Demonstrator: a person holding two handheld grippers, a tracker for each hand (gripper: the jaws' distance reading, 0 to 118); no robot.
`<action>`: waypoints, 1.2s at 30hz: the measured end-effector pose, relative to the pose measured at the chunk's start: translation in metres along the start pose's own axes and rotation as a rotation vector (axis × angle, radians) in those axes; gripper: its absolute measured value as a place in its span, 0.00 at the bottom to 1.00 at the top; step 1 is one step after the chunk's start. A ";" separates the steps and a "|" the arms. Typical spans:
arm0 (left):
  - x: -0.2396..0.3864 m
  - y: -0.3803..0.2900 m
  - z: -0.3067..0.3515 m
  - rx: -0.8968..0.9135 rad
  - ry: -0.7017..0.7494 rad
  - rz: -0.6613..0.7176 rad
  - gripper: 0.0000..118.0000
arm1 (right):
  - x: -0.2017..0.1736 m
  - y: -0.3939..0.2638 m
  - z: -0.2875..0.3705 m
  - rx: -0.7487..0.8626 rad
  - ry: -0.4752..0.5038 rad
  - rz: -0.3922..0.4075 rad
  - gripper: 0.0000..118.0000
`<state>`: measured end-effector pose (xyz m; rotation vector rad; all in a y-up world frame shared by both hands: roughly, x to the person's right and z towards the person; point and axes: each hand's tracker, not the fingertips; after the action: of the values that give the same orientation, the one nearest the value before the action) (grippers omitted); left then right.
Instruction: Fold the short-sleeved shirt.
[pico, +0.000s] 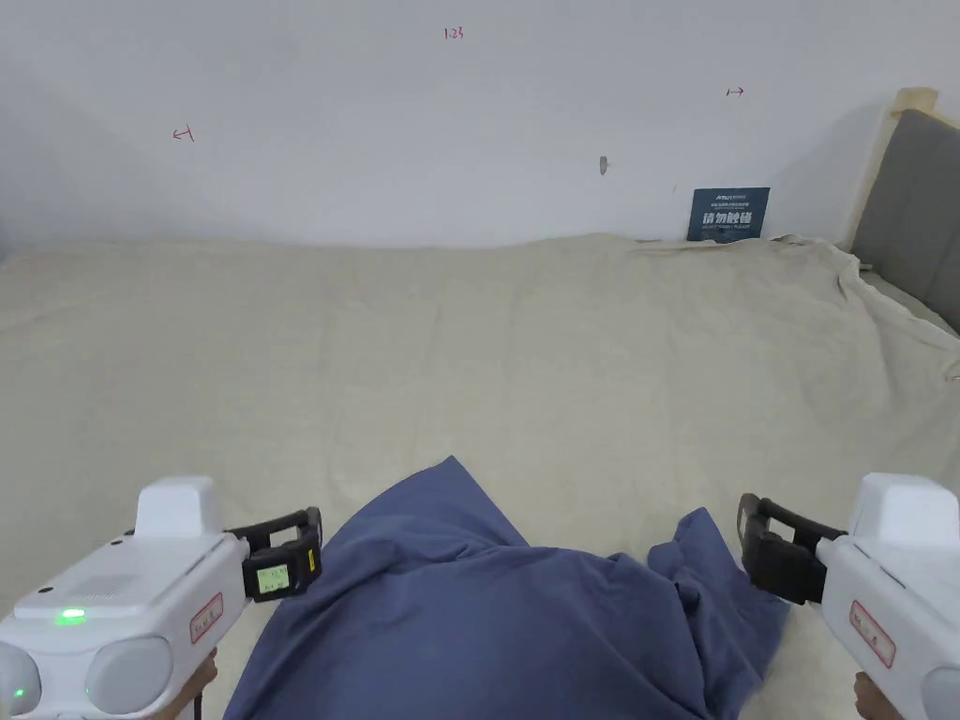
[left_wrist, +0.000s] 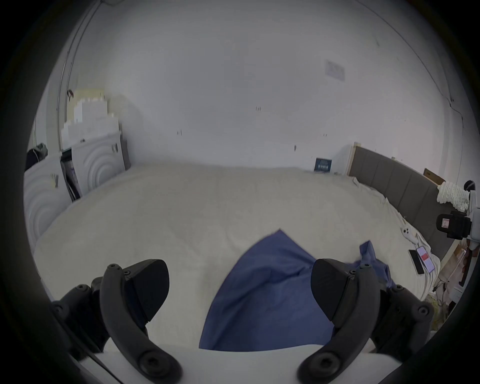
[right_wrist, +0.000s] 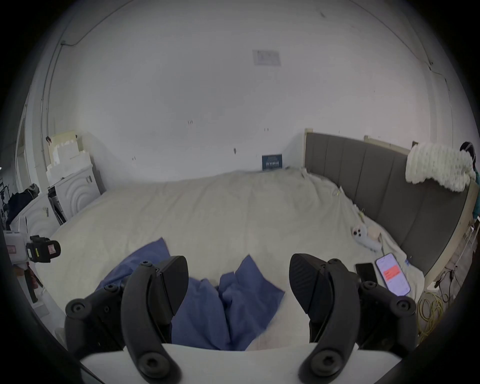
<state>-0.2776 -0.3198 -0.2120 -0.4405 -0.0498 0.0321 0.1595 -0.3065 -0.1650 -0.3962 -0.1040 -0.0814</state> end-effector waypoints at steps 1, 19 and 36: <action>0.002 0.003 0.001 0.022 0.007 -0.003 0.96 | 0.000 0.002 0.002 0.005 -0.016 0.003 0.70; 0.035 0.012 -0.035 0.006 -0.105 -0.074 0.00 | 0.016 0.006 0.006 0.098 -0.037 0.019 0.00; 0.064 0.050 -0.251 -0.419 -0.236 -0.078 0.56 | 0.029 0.006 -0.051 0.022 -0.057 0.002 0.00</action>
<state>-0.2011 -0.3787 -0.4571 -0.8520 -0.3095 -0.0038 0.1936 -0.3221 -0.2105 -0.3770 -0.1610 -0.0669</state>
